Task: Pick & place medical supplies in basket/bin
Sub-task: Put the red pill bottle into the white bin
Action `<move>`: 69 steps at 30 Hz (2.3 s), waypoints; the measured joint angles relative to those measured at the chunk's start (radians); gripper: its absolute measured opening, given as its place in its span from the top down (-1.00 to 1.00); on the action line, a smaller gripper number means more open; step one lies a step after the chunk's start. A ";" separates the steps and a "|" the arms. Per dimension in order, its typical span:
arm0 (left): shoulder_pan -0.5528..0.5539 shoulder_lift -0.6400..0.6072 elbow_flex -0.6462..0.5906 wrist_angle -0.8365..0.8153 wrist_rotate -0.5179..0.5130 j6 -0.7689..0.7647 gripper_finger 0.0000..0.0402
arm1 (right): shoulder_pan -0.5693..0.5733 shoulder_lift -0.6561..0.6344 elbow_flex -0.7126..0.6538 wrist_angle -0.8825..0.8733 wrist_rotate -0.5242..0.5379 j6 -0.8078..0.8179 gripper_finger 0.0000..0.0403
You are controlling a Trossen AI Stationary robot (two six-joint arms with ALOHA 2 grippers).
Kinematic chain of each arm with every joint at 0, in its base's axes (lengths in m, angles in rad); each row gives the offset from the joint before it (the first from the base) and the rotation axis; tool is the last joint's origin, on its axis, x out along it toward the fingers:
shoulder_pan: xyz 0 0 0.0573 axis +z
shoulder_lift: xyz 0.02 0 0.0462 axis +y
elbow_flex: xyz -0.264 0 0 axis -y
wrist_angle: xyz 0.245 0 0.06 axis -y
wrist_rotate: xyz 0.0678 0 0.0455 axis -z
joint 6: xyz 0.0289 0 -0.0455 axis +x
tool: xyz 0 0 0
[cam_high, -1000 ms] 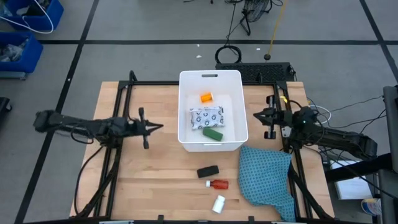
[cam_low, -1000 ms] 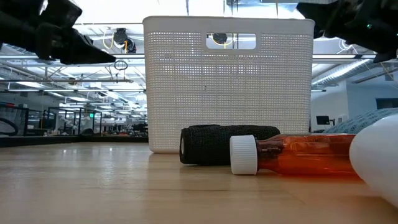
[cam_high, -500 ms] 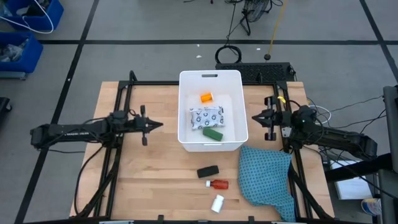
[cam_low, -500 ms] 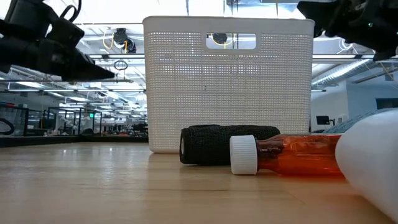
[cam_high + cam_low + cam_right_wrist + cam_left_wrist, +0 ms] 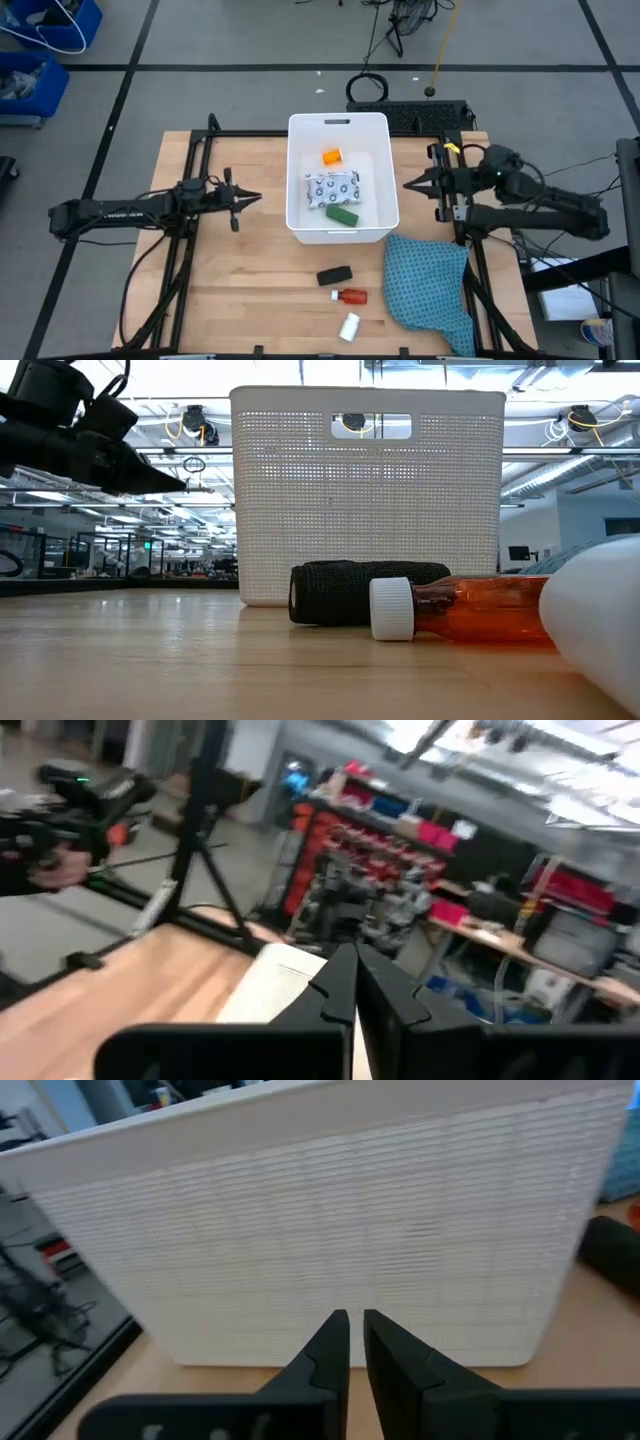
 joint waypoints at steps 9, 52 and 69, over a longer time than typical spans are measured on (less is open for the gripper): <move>0.000 0.000 0.000 0.004 -0.130 -0.017 0.82 | 0.371 0.256 0.341 -0.307 0.350 -0.105 1.00; 0.000 0.000 0.001 0.160 -0.133 -0.209 0.82 | 0.899 0.963 0.157 0.090 0.796 0.566 0.04; -0.001 0.000 0.001 0.114 -0.104 -0.234 0.82 | 0.923 1.116 0.080 0.310 0.828 0.693 0.04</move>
